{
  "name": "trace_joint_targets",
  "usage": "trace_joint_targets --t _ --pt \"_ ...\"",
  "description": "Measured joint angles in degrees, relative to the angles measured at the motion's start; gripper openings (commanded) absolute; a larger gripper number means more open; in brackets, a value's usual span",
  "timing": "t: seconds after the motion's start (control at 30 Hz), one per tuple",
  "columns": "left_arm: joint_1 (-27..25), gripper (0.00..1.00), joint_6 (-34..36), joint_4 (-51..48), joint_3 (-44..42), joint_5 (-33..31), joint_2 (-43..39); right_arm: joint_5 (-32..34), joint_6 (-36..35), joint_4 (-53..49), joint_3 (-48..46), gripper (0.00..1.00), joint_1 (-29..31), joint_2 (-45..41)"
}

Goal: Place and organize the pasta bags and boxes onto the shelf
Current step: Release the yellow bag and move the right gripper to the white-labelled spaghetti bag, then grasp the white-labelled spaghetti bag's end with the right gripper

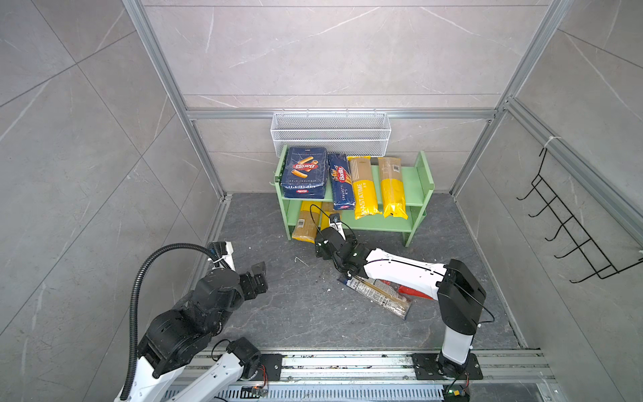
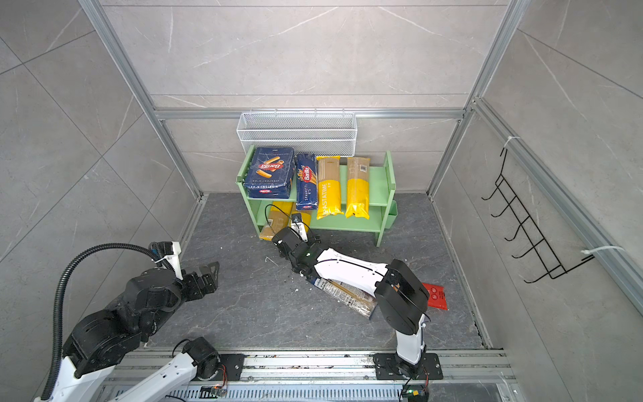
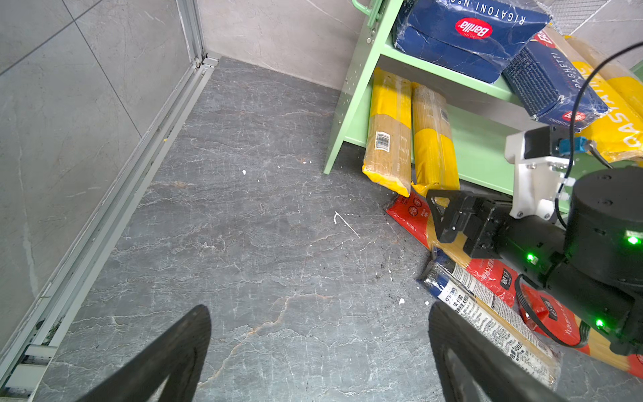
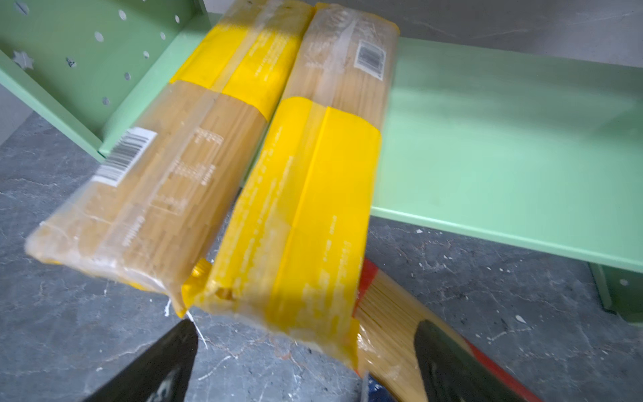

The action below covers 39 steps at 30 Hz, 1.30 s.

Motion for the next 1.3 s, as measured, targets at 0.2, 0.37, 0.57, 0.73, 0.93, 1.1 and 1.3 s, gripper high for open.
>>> trace_joint_targets --t 0.2,0.37,0.57,0.73,0.93,1.1,1.3 --pt "0.0 0.99 0.0 0.2 -0.1 0.0 0.0 -0.1 0.3 0.1 -4.5 0.99 0.9 -4.7" --pt "0.0 0.99 0.0 0.9 -1.2 0.7 0.2 -0.5 1.2 -1.6 -10.4 0.99 3.5 -12.1" --pt "0.0 0.99 0.0 4.4 -5.4 3.2 0.9 -2.3 3.5 -10.4 -16.0 0.99 5.0 -21.2" --pt "0.0 0.99 -0.3 8.0 -10.6 6.4 2.3 -2.2 8.8 -20.5 -20.6 0.99 5.0 -26.8" --pt "0.0 1.0 -1.3 11.1 -13.8 8.9 2.6 -3.1 16.5 -27.4 -27.1 0.99 5.4 -27.8" --pt "0.0 0.99 -2.6 13.2 -16.9 11.6 2.3 -3.1 21.0 -29.0 -30.9 0.99 5.6 -25.4" --pt "-0.2 0.99 -5.6 16.1 -22.1 15.2 1.6 -3.2 23.4 -27.6 -34.6 0.99 5.6 -24.4"
